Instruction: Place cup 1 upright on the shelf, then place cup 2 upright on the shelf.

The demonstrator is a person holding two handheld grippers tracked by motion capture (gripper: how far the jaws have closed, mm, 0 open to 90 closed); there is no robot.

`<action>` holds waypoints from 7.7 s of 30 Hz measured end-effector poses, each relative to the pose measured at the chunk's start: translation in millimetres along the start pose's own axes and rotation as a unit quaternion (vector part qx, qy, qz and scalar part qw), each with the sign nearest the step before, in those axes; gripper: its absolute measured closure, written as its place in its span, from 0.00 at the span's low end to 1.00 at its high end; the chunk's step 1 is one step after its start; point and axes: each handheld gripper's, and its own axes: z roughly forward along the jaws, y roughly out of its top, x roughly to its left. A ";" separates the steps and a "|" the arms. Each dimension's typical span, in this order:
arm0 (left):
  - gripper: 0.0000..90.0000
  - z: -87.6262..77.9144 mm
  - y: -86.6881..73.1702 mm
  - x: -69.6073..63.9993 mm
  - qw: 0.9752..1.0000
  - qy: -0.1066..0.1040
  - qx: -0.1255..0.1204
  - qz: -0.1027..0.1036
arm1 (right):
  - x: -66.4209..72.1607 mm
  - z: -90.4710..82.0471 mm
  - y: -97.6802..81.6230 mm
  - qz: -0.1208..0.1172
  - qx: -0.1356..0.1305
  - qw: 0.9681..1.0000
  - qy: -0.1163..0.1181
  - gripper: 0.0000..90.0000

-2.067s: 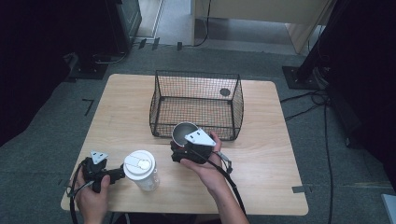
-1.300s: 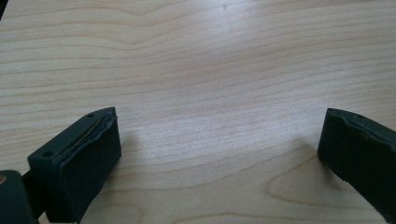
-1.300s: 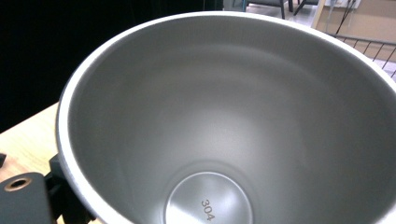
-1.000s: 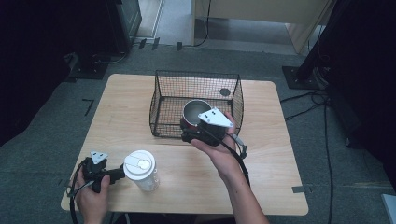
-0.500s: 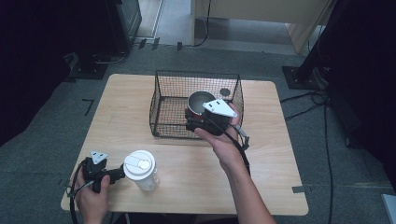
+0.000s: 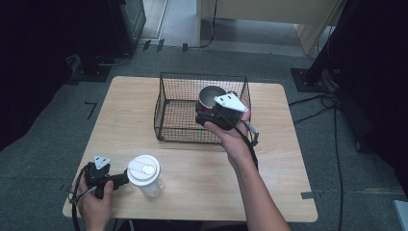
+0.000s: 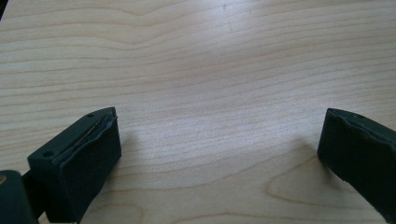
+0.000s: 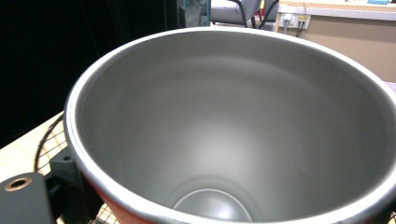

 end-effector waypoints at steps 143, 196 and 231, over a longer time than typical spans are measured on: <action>0.00 0.0 -0.1 -0.1 1.000 0.000 0.000 0.000 | -2.8 10.4 -40.4 0.019 -0.024 0.999 0.011 0.00; 0.00 0.6 0.3 -0.4 1.000 -0.001 -0.002 0.001 | 110.9 -70.5 -159.2 -0.036 0.009 0.982 0.187 0.00; 0.00 0.7 0.3 -0.3 1.000 -0.001 -0.002 0.001 | 167.0 -58.2 -137.5 -0.048 -0.008 0.966 0.254 0.01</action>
